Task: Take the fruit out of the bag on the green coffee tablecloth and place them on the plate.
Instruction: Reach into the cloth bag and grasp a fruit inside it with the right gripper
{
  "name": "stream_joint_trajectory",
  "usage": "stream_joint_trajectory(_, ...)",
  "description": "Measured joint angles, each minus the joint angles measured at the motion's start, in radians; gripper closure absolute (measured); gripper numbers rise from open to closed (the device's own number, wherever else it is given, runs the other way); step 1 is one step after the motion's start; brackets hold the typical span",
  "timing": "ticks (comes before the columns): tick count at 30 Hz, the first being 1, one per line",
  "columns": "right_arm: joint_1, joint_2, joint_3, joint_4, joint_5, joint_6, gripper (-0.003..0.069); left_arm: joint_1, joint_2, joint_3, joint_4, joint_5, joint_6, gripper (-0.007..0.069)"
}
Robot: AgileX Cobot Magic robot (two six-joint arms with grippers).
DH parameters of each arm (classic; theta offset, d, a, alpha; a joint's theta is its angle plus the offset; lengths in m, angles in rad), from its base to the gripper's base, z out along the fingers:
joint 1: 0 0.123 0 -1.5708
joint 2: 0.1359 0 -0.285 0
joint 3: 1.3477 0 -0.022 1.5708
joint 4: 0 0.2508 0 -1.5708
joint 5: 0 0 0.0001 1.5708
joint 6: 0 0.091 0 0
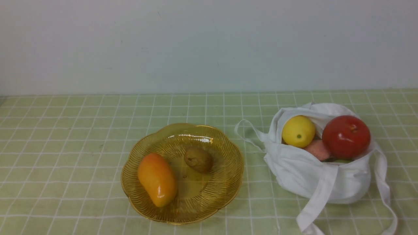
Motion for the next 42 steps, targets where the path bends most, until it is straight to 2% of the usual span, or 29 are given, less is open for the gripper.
stream_joint_trajectory(5,0.005,0.0,-0.004,0.012,-0.082,0.022,0.0669,0.0,0.0,0.0,0.0,0.0,0.0,0.0632)
stream_joint_trajectory(8,0.015,0.0,-0.065,0.012,-0.06,0.025,0.0669,0.0,0.0,0.0,0.0,0.0,0.0,0.0632)
stream_joint_trajectory(12,0.017,0.104,-0.308,-0.068,0.103,-0.043,0.0669,0.0,0.0,0.0,0.0,0.0,0.0,0.0632)
stream_joint_trajectory(17,0.017,0.429,-0.573,-0.201,0.456,-0.16,0.0668,0.0,0.0,0.0,0.0,0.0,0.0,0.0632)
stream_joint_trajectory(21,0.017,0.715,-0.741,-0.218,0.644,-0.198,0.0664,0.0,0.0,0.0,0.0,0.0,0.0,0.0632)
stream_joint_trajectory(27,0.017,1.005,-0.93,-0.153,0.727,-0.283,0.0658,0.0,0.0,0.0,0.0,0.0,0.0,0.0632)
stream_joint_trajectory(31,0.017,1.094,-0.981,-0.099,0.734,-0.344,0.0645,0.0,0.0,0.0,0.0,0.0,0.0,0.0632)
stream_joint_trajectory(34,0.017,1.147,-0.989,-0.055,0.736,-0.39,0.0601,0.0,0.0,0.0,0.0,0.0,0.0,0.0632)
stream_joint_trajectory(36,0.017,1.178,-0.989,-0.03,0.734,-0.414,0.0547,0.0,0.0,0.0,0.0,0.0,0.0,0.0632)
stream_joint_trajectory(38,0.017,1.219,-0.989,-0.01,0.722,-0.428,0.0456,0.0,0.0,0.0,0.0,0.0,0.0,0.0632)
stream_joint_trajectory(39,0.017,1.223,-0.989,-0.01,0.722,-0.428,0.0456,0.0,0.0,0.0,0.0,0.0,0.0,0.0632)
stream_joint_trajectory(41,0.017,1.27,-0.989,0.012,0.691,-0.434,0.0303,0.0,0.0,0.0,0.0,0.0,0.0,0.0632)
stream_joint_trajectory(42,0.017,1.28,-0.989,0.016,0.683,-0.434,0.0253,0.0,0.0,0.0,0.0,0.0,0.0,0.0632)
